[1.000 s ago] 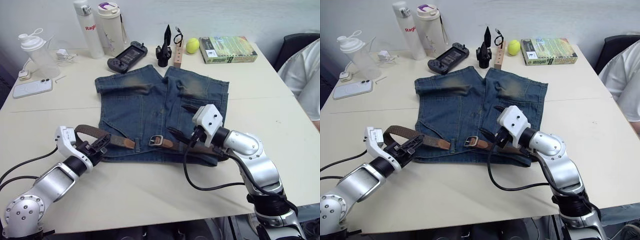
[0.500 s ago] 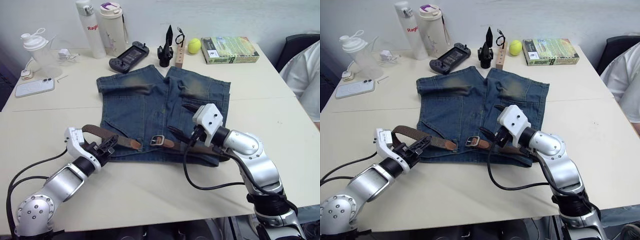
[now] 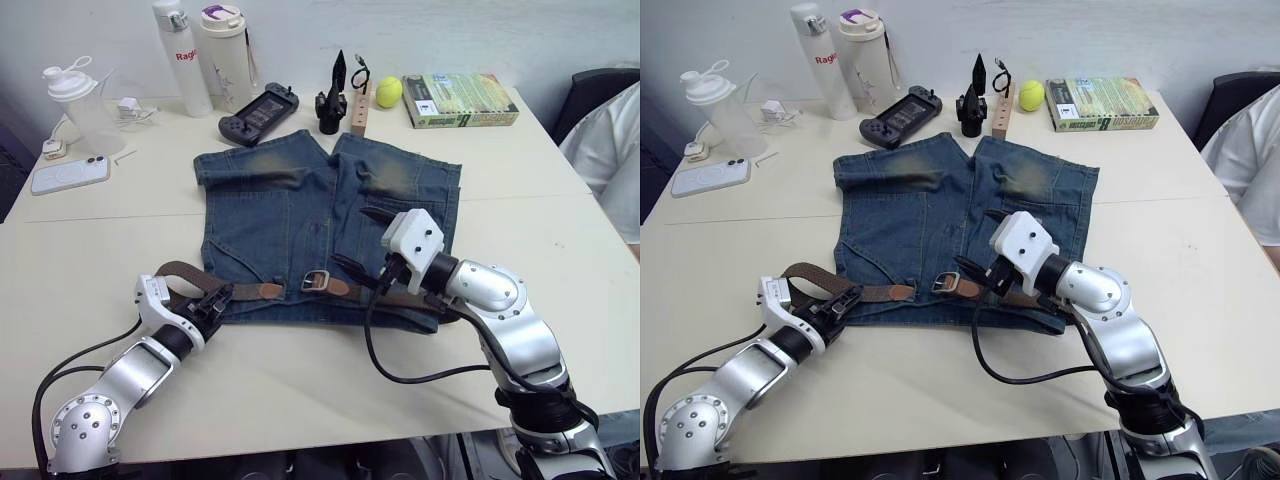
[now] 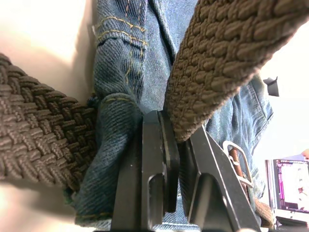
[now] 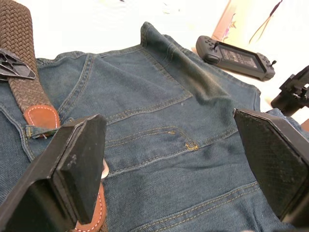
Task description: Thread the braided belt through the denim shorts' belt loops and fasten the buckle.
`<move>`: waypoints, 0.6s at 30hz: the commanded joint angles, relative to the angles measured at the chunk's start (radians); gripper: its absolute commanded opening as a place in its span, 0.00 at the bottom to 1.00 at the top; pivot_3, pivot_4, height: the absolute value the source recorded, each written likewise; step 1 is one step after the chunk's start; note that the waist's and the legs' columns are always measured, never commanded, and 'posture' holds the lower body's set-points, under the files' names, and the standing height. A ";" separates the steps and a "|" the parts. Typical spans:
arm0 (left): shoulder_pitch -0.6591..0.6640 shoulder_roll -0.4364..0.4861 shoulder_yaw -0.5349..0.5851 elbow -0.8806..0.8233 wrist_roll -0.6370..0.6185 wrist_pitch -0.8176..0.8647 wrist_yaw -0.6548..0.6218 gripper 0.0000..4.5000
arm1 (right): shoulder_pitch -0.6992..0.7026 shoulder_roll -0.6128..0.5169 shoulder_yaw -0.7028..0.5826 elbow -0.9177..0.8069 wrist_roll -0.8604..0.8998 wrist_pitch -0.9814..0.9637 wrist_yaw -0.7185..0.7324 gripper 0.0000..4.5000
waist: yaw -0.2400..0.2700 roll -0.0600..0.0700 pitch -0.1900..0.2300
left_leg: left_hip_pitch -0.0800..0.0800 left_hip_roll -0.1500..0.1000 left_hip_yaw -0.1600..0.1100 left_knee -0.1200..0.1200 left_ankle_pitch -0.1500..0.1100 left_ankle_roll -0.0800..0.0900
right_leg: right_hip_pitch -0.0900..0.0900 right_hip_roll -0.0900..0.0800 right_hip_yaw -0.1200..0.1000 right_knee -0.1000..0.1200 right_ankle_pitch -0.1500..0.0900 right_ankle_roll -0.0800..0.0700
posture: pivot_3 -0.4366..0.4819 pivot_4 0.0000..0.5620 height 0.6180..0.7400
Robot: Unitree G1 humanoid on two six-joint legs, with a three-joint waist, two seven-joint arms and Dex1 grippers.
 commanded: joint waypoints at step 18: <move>-0.068 0.040 -0.112 -0.046 0.222 0.113 -0.252 0.00 | 0.041 -0.025 -0.001 -0.065 -0.013 -0.012 -0.018 0.99 | 0.013 0.000 0.000 | 0.000 -0.001 0.000 0.000 0.000 0.000 | 0.000 0.000 -0.001 -0.001 0.000 0.000 | 0.48 0.27 0.84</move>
